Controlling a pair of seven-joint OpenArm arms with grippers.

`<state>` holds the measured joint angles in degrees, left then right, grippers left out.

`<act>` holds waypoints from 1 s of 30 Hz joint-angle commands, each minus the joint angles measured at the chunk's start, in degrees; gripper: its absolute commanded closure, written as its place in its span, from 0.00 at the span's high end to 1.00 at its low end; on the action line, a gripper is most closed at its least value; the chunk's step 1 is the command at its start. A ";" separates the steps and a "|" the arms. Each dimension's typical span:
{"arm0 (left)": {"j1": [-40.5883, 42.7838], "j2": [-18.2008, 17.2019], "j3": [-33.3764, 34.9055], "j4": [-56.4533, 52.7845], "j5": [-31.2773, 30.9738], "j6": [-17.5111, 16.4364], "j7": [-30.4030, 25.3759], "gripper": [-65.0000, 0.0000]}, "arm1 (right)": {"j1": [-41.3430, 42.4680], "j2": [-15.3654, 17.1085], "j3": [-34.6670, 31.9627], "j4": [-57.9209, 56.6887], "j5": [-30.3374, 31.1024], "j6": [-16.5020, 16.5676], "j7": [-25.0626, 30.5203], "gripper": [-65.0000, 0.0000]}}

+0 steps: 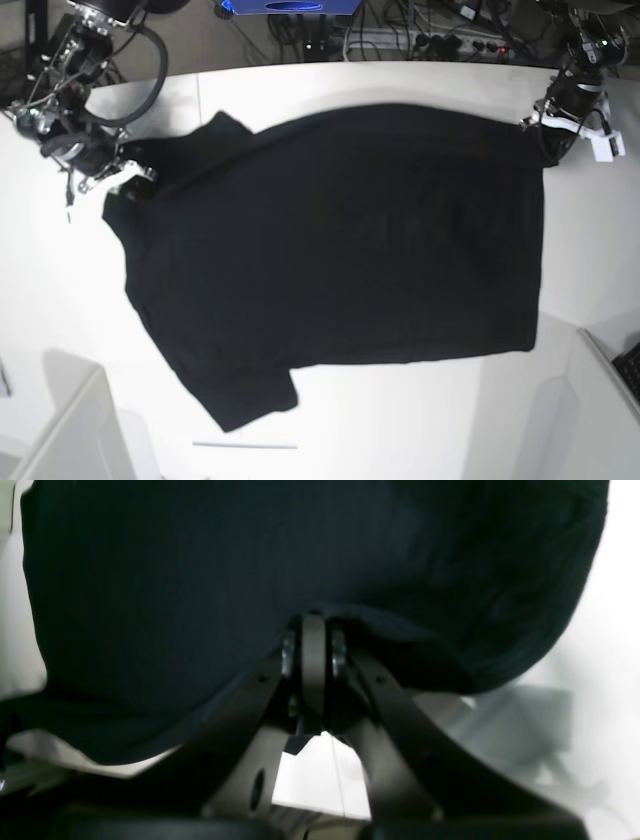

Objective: Fold the T-shirt properly
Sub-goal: 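Lift the shoulder edge with both grippers and pull it toward the robot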

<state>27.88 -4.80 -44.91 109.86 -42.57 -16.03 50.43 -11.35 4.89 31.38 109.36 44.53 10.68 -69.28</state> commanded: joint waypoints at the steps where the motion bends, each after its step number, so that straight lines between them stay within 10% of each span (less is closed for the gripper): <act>1: -0.41 -0.52 -0.77 0.77 -0.91 -0.01 -0.98 0.00 | 1.03 0.79 -0.03 0.66 0.96 -0.17 0.75 0.00; 30: -5.42 -0.96 -0.50 0.51 -0.47 5.44 -0.90 0.00 | 15.79 1.58 -1.53 -17.45 0.87 -0.26 -0.04 0.00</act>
<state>22.41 -5.02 -45.17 109.49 -42.33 -10.66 50.63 3.49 5.87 29.98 91.22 44.38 10.28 -69.76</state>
